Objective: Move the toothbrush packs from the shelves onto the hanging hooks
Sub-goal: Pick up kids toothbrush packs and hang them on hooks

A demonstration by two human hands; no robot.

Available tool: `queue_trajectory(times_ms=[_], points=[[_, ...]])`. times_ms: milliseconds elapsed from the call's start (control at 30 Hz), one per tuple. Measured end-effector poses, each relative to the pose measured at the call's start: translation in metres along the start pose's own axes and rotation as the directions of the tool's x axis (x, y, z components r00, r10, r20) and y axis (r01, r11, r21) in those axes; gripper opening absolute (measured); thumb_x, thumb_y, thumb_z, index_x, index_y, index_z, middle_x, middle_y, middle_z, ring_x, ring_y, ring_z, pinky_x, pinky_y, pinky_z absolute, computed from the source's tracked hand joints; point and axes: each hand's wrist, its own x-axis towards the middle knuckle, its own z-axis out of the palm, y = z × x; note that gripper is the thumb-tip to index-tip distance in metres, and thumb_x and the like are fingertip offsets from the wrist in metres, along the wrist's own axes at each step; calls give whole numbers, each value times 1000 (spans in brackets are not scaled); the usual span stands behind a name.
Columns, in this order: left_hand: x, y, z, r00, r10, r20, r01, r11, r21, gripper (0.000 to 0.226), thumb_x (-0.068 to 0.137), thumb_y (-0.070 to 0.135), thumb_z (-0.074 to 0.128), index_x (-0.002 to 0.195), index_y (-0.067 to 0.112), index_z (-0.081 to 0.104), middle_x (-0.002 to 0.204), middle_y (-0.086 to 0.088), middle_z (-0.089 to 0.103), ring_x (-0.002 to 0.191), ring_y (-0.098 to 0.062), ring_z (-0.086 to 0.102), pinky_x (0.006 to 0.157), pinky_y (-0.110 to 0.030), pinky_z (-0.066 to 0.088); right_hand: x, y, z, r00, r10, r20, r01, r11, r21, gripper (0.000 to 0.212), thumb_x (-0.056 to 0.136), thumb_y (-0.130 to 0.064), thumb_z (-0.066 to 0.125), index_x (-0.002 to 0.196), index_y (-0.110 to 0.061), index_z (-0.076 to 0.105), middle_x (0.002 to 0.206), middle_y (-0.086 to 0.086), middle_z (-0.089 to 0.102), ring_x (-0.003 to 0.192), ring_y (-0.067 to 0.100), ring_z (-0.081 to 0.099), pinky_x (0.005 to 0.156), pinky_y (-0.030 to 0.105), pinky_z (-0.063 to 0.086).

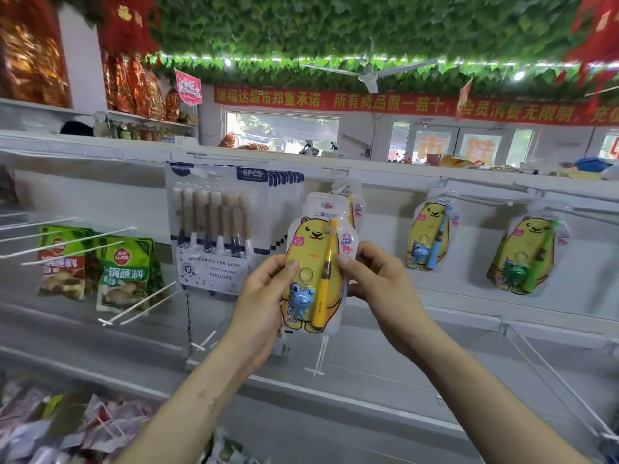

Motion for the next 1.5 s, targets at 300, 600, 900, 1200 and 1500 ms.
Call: queue_trajectory(times_ms=[300,600,900,1200,1500], points=[[-2,3,-20,991,74,108,-74,997,-5,35,93,29,66,118,5,67,114,-20,76,105,-38,74,98,-65,55,-15,-3,11,997,-64,-46,63,998,-29,18,105,-16,60,117,-10,72,103,8,78,93,23,73,80,40,62],[17,19,-4,982,125,141,-130,991,27,28,93,34,65,109,11,71,108,-16,78,102,-37,75,97,-63,56,-4,-17,13,982,-78,-171,72,997,-41,20,107,-18,57,117,-9,71,106,10,77,99,25,73,85,51,62],[33,10,-2,989,101,104,-109,991,78,19,105,27,59,112,13,69,104,-10,80,99,-31,77,91,-52,61,11,-8,17,970,-41,-238,27,998,-61,15,107,-18,60,115,-9,68,101,11,78,91,25,76,75,44,65],[54,-32,6,998,63,-21,-56,970,237,37,104,36,62,137,21,54,134,2,64,122,-13,62,110,-35,49,75,26,4,932,27,-361,-83,987,-140,16,106,-27,61,107,-13,67,100,10,77,95,23,77,83,46,65],[60,-44,4,1000,21,13,-24,949,315,35,104,36,60,137,23,57,132,11,59,130,-12,54,117,-47,43,141,49,-11,884,76,-461,-182,965,-189,14,103,-30,63,101,-16,65,99,9,73,99,31,73,89,58,60]])
